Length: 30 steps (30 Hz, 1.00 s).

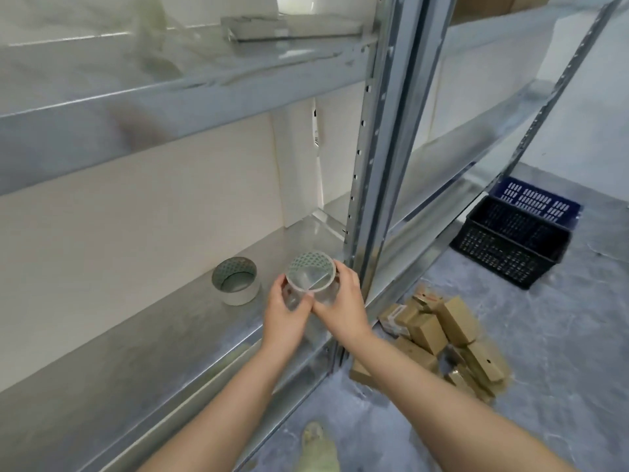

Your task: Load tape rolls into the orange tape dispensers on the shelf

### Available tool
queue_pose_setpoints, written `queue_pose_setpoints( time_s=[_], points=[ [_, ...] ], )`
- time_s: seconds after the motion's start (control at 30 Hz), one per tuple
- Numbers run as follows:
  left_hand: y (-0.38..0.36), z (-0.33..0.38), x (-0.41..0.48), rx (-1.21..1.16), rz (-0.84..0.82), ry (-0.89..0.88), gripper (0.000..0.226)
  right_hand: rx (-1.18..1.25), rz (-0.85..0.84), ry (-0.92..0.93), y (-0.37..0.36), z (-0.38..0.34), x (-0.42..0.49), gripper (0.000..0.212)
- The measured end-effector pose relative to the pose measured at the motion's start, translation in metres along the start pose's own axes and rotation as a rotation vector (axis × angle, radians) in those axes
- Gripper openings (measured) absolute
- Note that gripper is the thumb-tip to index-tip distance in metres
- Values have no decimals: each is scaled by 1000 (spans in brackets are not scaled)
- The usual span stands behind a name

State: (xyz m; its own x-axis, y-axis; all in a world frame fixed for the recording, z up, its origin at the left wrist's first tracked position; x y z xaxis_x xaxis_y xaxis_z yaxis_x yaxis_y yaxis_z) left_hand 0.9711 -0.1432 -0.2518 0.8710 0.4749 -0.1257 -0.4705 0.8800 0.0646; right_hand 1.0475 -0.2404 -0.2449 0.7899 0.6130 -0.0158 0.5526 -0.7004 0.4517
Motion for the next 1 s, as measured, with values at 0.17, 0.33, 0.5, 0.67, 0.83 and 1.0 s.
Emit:
queue_pose_setpoints(
  time_s=[0.17, 0.33, 0.5, 0.67, 0.83, 1.0],
  points=[
    [6, -7, 47, 48, 39, 0, 54, -34, -111, 12, -1, 6, 54, 73],
    [10, -8, 86, 111, 53, 19, 55, -24, -244, 43, -6, 6, 104, 63],
    [15, -8, 106, 94, 55, 79, 56, 57, -270, 49, -14, 10, 130, 50],
    [17, -8, 115, -8, 124, 119, 48, 104, -363, 54, -22, 16, 147, 53],
    [16, -11, 114, -174, 125, 165, 67, 76, -423, 27, -28, 21, 154, 48],
    [12, -16, 111, -155, 156, 200, 79, 50, -510, -35, -31, 32, 152, 94]
  ],
)
Point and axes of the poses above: each hand's wrist, its own x-axis towards the middle knuckle, its own y-axis out of the back of the hand, z = x × y, the point moved 5 cm from there along x, towards the middle knuckle, and after that the axes turned 14 degrees about -z, right-handed, at the moved point
